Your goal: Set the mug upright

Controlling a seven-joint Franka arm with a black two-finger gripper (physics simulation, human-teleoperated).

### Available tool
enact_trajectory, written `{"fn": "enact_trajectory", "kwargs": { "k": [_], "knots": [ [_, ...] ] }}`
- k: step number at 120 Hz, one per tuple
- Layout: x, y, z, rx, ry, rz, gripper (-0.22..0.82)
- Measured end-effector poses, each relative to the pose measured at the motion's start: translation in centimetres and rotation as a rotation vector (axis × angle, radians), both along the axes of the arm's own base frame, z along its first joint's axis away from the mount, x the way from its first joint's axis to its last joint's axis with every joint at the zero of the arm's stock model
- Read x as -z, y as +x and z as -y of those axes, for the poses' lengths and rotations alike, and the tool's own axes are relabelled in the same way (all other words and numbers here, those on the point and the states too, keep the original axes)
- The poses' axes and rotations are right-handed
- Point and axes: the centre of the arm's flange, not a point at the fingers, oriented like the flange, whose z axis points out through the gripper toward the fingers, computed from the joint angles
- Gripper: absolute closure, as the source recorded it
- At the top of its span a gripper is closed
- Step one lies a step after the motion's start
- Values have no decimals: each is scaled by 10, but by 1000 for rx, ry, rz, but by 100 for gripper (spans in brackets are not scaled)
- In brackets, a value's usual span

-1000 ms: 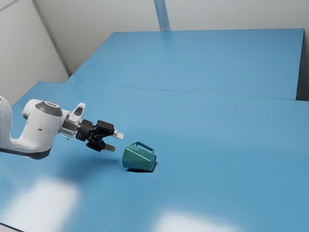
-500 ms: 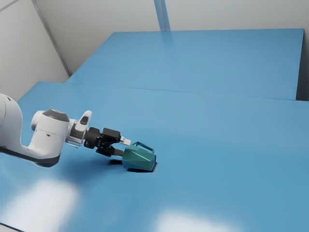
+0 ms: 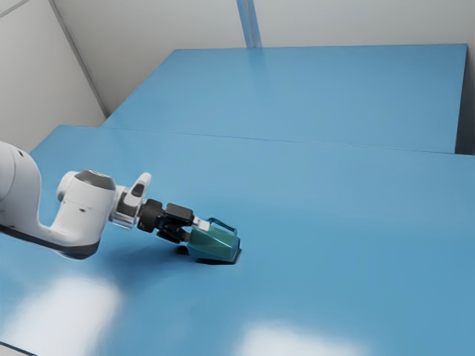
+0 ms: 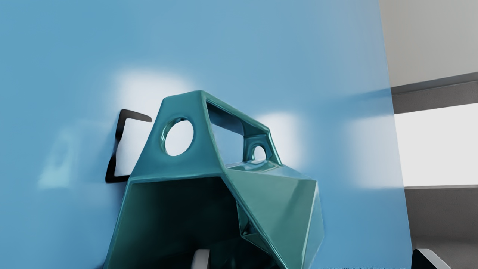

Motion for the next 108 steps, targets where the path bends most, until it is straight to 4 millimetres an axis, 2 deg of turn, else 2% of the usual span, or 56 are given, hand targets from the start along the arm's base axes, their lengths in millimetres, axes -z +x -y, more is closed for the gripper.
{"fn": "enact_trajectory", "kwargs": {
  "k": [12,19,49,73,108],
  "knots": [
    [0,0,4,13,1,7,3],
    [0,0,5,17,2,11,8],
    [1,0,4,21,4,19,42],
    [-2,0,6,28,5,30,64],
    [-17,3,18,52,13,65,75]
  ]
}}
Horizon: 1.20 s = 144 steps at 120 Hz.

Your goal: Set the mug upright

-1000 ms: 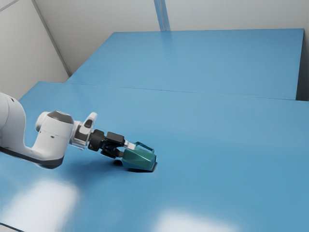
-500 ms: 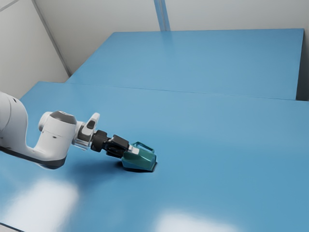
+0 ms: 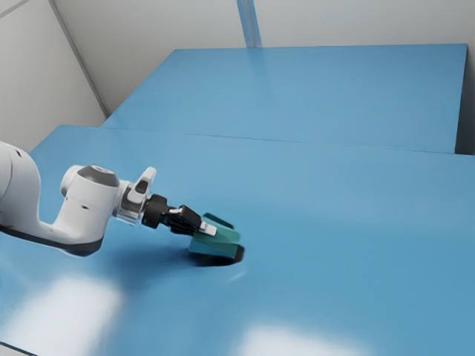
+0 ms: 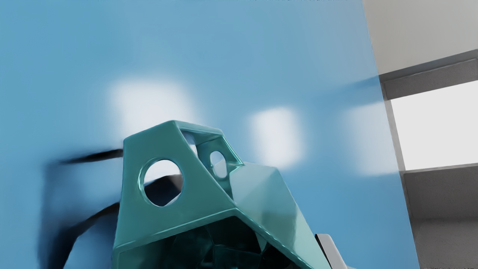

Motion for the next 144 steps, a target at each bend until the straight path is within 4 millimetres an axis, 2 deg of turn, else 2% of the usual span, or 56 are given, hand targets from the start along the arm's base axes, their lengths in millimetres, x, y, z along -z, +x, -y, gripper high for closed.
{"fn": "enact_trajectory", "kwargs": {
  "k": [19,34,44,67,90,110,144],
  "knots": [
    [-21,3,6,23,17,37,77],
    [-44,8,7,102,102,61,78],
    [-66,18,0,159,189,82,78],
    [-96,29,-18,249,382,66,79],
    [-107,31,-17,340,573,10,79],
    [-111,29,-24,369,720,-37,79],
    [-112,33,-14,371,918,-56,79]
  ]
}}
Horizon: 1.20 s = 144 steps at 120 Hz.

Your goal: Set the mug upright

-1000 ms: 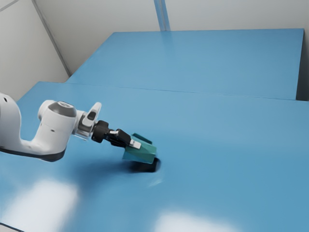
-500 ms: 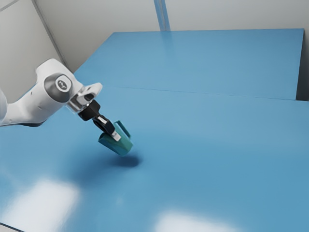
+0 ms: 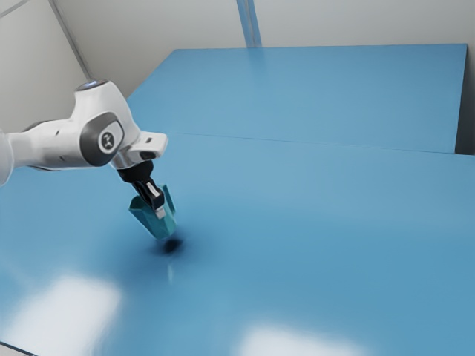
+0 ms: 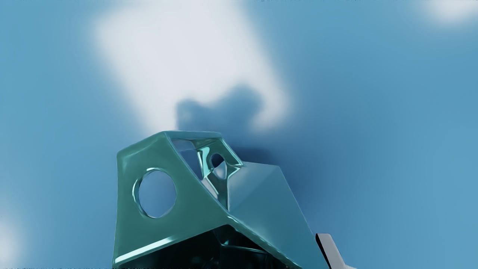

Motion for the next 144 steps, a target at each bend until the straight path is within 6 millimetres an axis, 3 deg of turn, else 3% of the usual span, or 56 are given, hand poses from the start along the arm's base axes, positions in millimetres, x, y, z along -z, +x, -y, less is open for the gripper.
{"fn": "enact_trajectory", "kwargs": {
  "k": [21,144],
  "knots": [
    [1,0,7,-26,68,33,79],
    [53,5,32,-233,109,37,79]
  ]
}}
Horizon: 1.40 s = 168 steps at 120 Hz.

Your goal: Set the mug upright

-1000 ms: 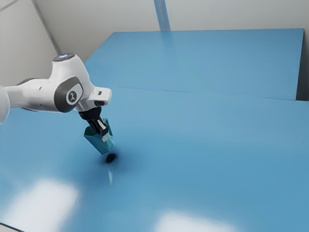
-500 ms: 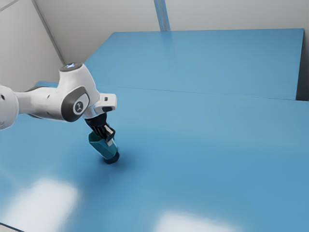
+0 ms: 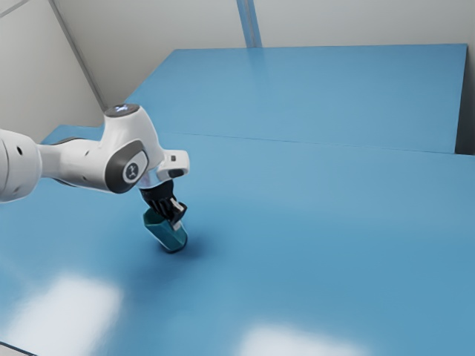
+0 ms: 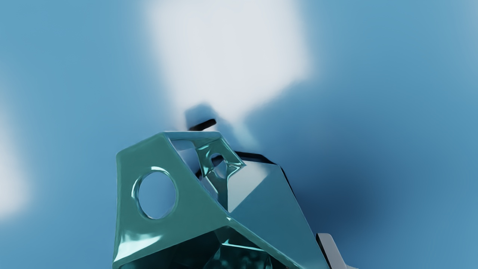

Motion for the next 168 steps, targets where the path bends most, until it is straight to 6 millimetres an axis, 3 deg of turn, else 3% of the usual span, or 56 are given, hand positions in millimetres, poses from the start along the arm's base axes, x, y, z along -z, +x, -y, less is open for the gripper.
{"fn": "enact_trajectory", "kwargs": {
  "k": [11,31,45,61,116,168],
  "knots": [
    [3,-2,2,-7,1,-6,76],
    [-2,-3,3,-15,-7,6,40],
    [-23,-5,1,-24,-13,47,24],
    [-50,-6,2,-24,-19,95,13],
    [-149,17,-3,-57,-32,80,3],
    [-215,38,-4,-72,-32,-7,2]
  ]
}}
